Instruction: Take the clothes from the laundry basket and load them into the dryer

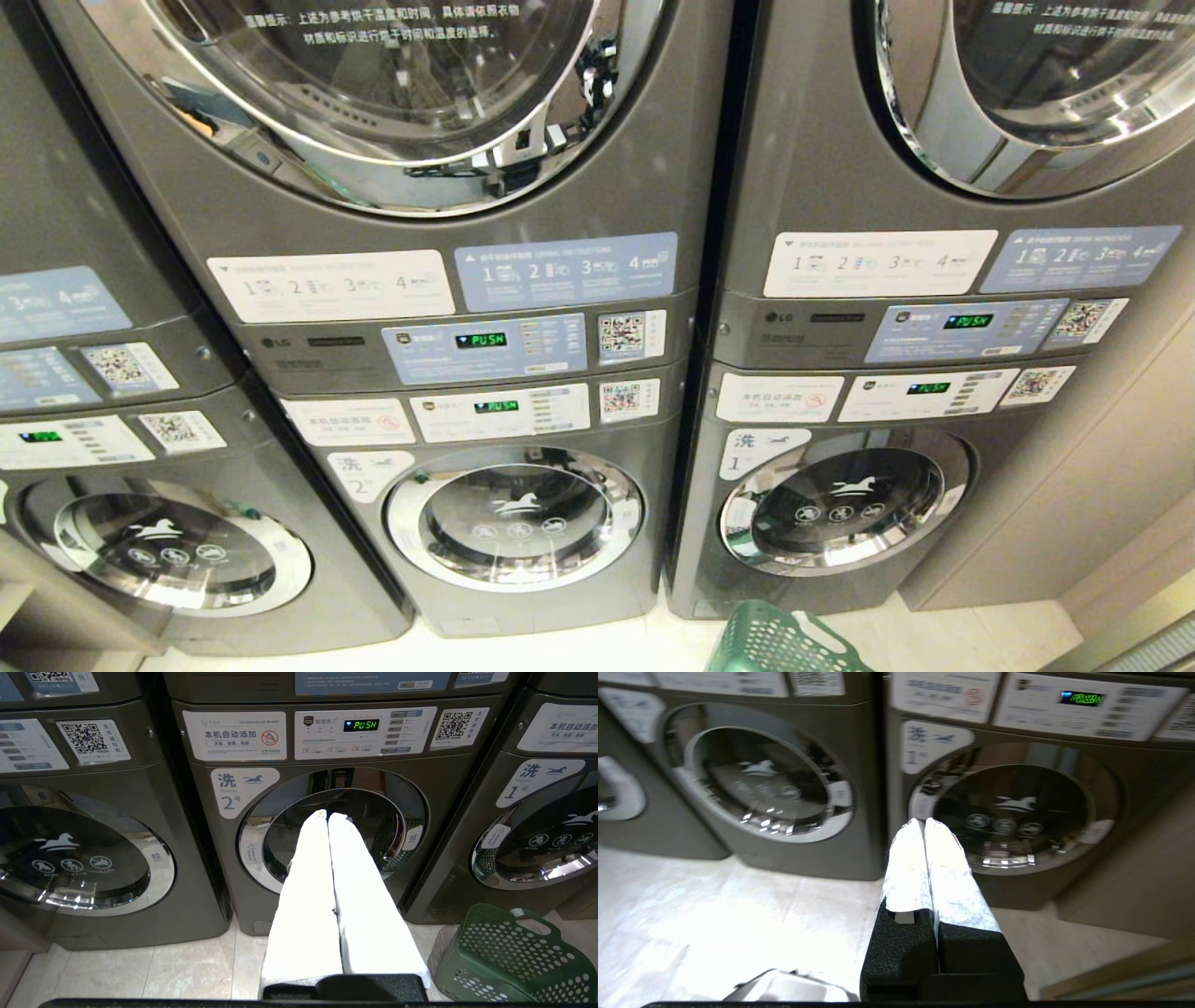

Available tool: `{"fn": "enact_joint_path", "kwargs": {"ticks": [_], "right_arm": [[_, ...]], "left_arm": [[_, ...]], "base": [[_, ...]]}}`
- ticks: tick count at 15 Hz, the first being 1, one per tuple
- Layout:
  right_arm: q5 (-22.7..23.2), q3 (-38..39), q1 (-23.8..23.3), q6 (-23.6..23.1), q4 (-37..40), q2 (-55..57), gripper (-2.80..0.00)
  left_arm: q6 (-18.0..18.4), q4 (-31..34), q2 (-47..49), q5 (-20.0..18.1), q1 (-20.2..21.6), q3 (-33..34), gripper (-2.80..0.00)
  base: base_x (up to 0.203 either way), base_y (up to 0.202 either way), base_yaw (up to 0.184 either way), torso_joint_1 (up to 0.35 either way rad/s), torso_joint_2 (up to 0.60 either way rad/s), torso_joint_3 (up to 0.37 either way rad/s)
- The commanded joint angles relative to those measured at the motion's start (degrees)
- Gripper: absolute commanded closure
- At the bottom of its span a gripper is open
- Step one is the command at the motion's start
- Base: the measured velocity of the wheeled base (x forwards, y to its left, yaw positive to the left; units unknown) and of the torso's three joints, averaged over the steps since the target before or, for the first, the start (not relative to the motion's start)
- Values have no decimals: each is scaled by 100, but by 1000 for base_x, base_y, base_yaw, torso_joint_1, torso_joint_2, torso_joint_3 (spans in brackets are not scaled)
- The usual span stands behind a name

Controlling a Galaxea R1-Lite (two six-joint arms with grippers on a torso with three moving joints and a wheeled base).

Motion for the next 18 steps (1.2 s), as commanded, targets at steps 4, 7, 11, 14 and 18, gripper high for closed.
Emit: {"fn": "enact_joint_path", "kwargs": {"ticks": [4, 7, 11, 14, 18], "right_arm": [[-2078, 49, 136, -301, 1047, -45, 0], [-1938, 60, 1214, -477, 962, -161, 0], [-2127, 63, 1310, -279, 905, -380, 0], [-2247, 20, 1100, 179, 1038, -358, 0], [-2246, 10, 911, 154, 1063, -323, 0]], "left_arm": [[0, -1, -2, -3, -2, 0, 0], [0, -1, -2, 4, -2, 0, 0], [0, -1, -2, -4, 5, 0, 0], [0, -1, -2, -4, 4, 0, 0], [0, -1, -2, -4, -1, 0, 0]], "base": [[0, 0, 0, 0, 0, 0], [0, 0, 0, 0, 0, 0], [0, 0, 0, 0, 0, 0], [0, 0, 0, 0, 0, 0], [0, 0, 0, 0, 0, 0]]}}
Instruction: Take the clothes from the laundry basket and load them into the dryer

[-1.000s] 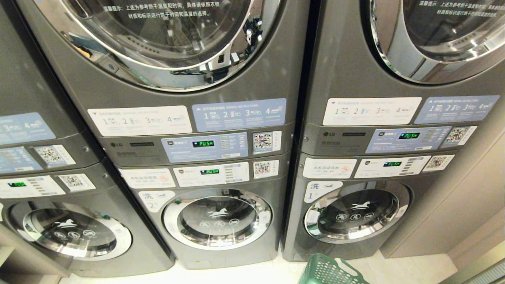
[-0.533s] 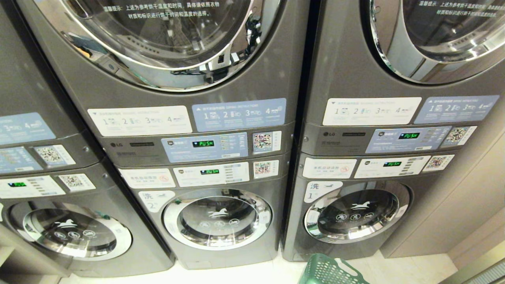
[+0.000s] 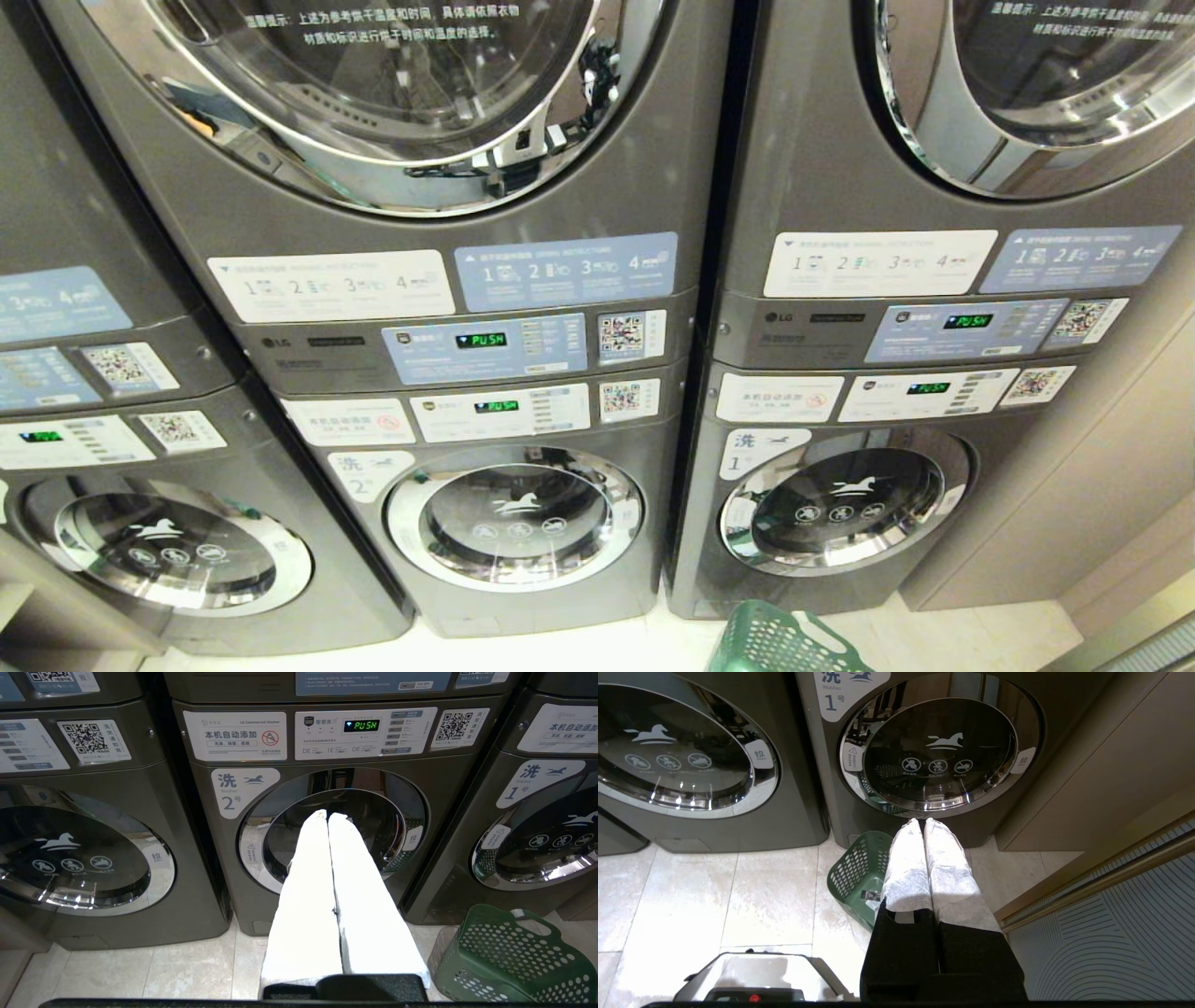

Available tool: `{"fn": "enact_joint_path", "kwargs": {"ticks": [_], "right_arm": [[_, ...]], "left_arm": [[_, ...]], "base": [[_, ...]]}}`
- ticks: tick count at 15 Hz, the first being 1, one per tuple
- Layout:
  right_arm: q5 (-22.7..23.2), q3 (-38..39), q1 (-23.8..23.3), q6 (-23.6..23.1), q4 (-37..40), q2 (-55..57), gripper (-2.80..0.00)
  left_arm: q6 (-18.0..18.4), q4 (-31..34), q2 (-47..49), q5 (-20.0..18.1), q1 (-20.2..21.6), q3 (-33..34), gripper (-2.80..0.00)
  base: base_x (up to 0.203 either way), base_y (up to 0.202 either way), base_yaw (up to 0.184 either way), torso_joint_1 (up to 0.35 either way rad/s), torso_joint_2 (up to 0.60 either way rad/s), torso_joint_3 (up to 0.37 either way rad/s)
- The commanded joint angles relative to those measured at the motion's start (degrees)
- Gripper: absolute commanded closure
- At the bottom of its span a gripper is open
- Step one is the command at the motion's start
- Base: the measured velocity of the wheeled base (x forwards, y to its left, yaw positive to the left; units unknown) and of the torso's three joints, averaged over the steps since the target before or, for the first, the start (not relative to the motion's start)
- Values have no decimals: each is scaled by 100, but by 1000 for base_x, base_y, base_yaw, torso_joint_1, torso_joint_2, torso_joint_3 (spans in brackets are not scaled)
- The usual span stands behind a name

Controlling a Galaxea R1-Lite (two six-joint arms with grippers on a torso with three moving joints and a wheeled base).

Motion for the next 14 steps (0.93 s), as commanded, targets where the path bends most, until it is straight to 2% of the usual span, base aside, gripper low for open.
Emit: {"fn": "enact_joint_path", "kwargs": {"ticks": [1, 3, 6, 8, 10, 14], "right_arm": [[18, 7, -22, -7, -9, 27, 0], [10, 44, -16, 0, -106, -50, 0], [125, -1, 125, -25, -10, -772, 0], [224, -19, 153, -266, 46, -953, 0], [257, -5, 154, -307, 16, -1304, 0], [195, 51, 154, -435, -132, -1295, 0]], "left_arm": [[2, -1, -2, 8, 0, 0, 0], [2, -1, -2, 5, -5, 0, 0], [2, -1, -2, 2, 2, 0, 0], [2, -1, -2, 2, 2, 0, 0], [2, -1, -2, 2, -6, 0, 0], [2, -1, -2, 2, 2, 0, 0]], "base": [[0, 0, 0, 0, 0, 0], [0, 0, 0, 0, 0, 0], [0, 0, 0, 0, 0, 0], [0, 0, 0, 0, 0, 0], [0, 0, 0, 0, 0, 0], [0, 0, 0, 0, 0, 0]]}}
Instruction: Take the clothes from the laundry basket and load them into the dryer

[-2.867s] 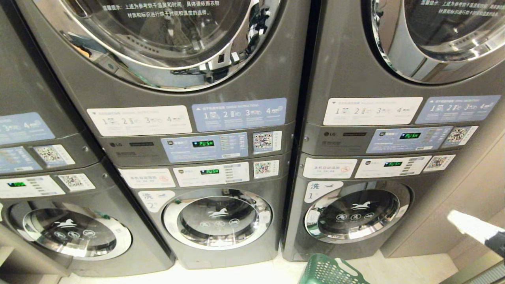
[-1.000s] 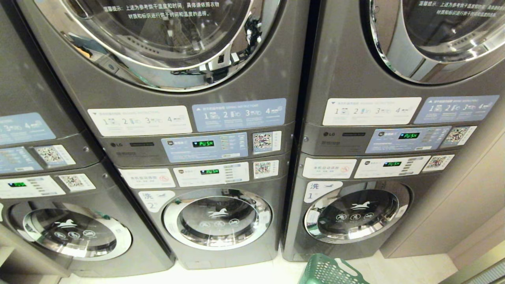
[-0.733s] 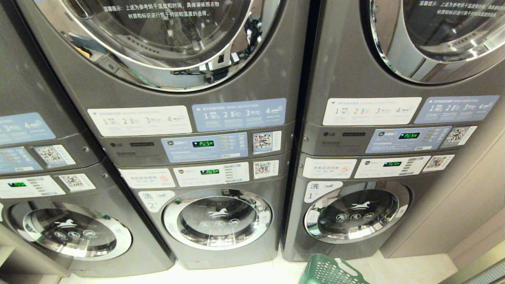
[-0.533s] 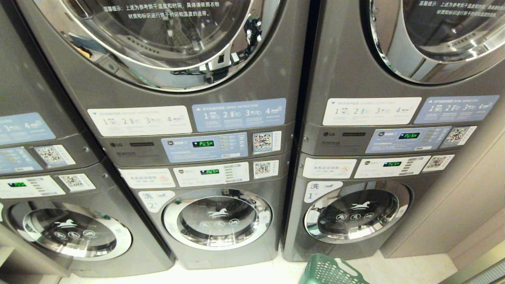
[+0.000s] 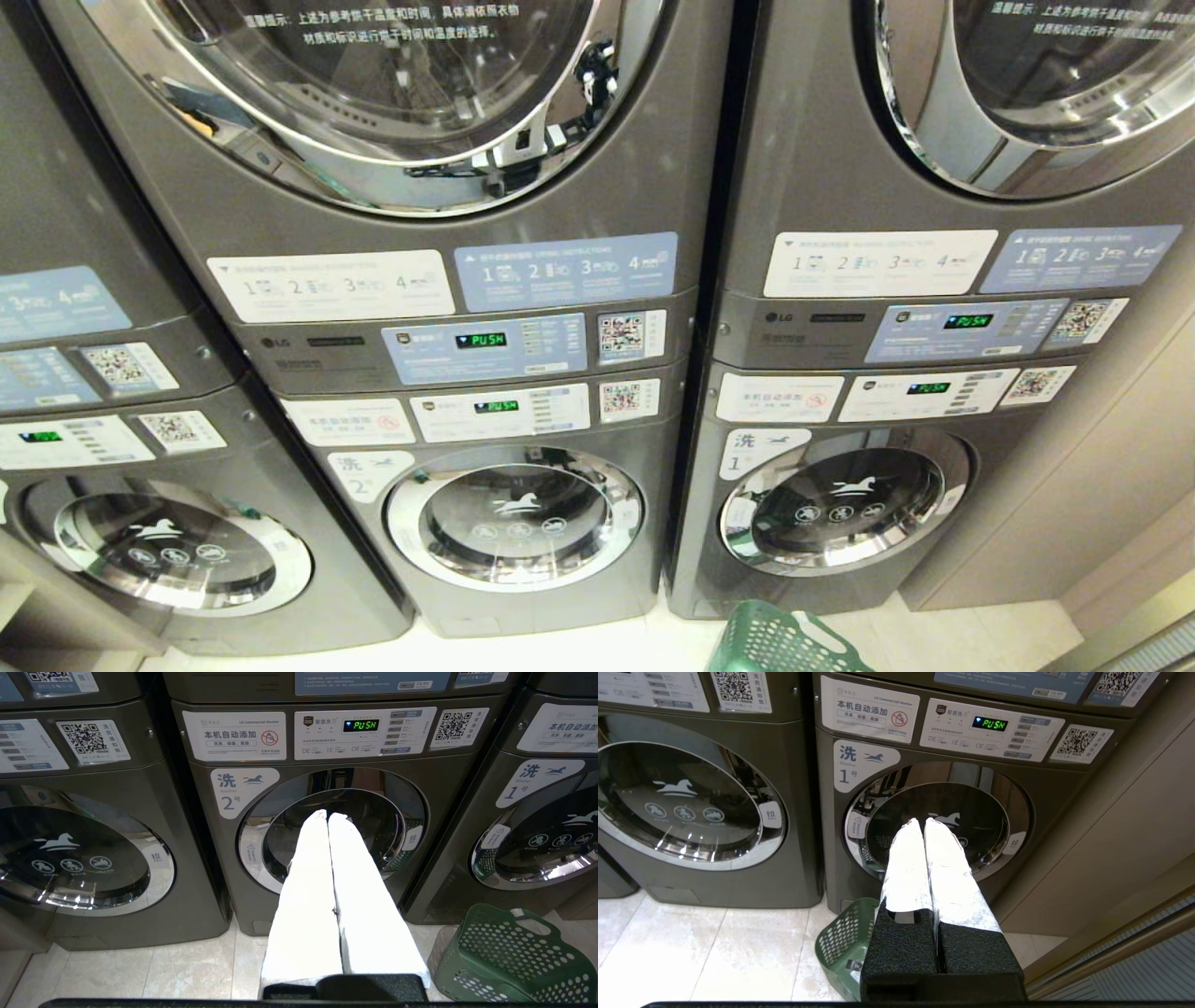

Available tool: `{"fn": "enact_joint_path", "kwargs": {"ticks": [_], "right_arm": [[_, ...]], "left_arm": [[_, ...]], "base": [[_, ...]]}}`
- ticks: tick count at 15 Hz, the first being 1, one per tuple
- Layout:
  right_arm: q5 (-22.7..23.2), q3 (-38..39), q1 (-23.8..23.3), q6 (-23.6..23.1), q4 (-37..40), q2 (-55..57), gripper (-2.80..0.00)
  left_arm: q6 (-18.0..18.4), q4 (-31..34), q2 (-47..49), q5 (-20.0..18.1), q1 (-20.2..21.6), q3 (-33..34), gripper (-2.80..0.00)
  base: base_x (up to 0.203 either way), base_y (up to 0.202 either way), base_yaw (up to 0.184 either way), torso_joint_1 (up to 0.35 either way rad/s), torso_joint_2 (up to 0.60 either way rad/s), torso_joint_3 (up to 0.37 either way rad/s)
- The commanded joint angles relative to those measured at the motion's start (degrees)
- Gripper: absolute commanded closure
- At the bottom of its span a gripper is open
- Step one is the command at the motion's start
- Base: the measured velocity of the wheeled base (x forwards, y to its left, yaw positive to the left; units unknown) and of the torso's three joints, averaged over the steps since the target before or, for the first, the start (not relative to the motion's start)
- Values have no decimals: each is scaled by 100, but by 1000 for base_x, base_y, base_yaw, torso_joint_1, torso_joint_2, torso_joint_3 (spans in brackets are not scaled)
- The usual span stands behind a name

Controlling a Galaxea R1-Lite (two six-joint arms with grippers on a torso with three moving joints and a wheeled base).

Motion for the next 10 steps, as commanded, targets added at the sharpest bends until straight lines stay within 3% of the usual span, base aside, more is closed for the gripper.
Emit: {"fn": "enact_joint_path", "kwargs": {"ticks": [1, 10], "right_arm": [[9, 5, -2, -59, -6, -43, 0], [53, 5, -2, -134, 3, -43, 0]], "left_arm": [[2, -1, -2, 0, 4, 0, 0], [2, -1, -2, -1, -2, 0, 0]], "base": [[0, 0, 0, 0, 0, 0], [0, 0, 0, 0, 0, 0]]}}
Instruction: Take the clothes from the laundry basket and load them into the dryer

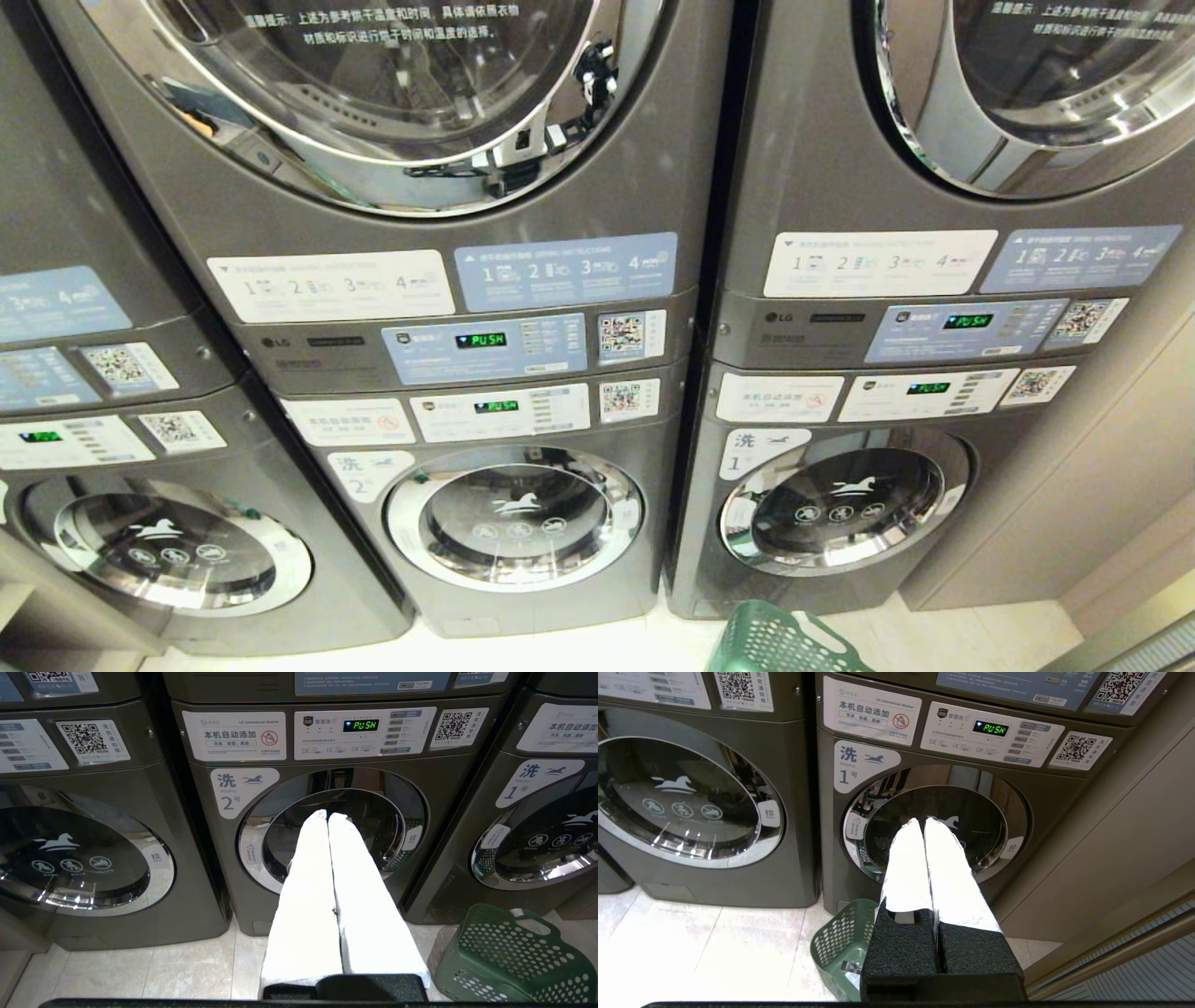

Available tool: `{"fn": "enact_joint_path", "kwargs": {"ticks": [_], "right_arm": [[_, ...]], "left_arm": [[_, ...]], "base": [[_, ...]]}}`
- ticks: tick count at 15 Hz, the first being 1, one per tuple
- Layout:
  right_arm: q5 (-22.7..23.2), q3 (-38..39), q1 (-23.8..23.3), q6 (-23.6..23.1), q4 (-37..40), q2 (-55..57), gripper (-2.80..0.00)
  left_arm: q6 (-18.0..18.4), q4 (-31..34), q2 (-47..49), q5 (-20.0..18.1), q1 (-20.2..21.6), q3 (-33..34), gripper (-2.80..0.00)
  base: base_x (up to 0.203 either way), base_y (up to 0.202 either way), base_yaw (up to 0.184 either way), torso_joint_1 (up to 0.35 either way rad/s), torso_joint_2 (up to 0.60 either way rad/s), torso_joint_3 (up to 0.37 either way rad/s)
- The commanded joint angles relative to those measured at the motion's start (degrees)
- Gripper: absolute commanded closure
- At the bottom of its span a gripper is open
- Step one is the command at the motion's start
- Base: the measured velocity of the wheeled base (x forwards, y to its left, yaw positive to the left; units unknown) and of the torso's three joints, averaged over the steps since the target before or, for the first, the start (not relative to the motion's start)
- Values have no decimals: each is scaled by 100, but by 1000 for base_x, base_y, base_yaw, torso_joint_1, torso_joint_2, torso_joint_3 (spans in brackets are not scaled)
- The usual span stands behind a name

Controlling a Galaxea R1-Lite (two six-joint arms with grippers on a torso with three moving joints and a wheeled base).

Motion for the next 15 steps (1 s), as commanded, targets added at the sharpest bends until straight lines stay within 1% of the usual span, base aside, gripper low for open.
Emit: {"fn": "enact_joint_path", "kwargs": {"ticks": [1, 5, 12, 15], "right_arm": [[-7, 0, 0, -27, -2, 0, 0], [-24, 0, 0, 60, 6, 0, 0], [-24, 0, 0, 70, 6, 0, 0], [-15, 0, 0, -6, -5, 0, 0]], "left_arm": [[2, -1, -2, 0, 4, 0, 0], [2, -1, -2, 4, 1, 0, 0], [2, -1, -2, -1, -2, 0, 0], [2, -1, -2, -1, -1, 0, 0]], "base": [[0, 0, 0, 0, 0, 0], [0, 0, 0, 0, 0, 0], [0, 0, 0, 0, 0, 0], [0, 0, 0, 0, 0, 0]]}}
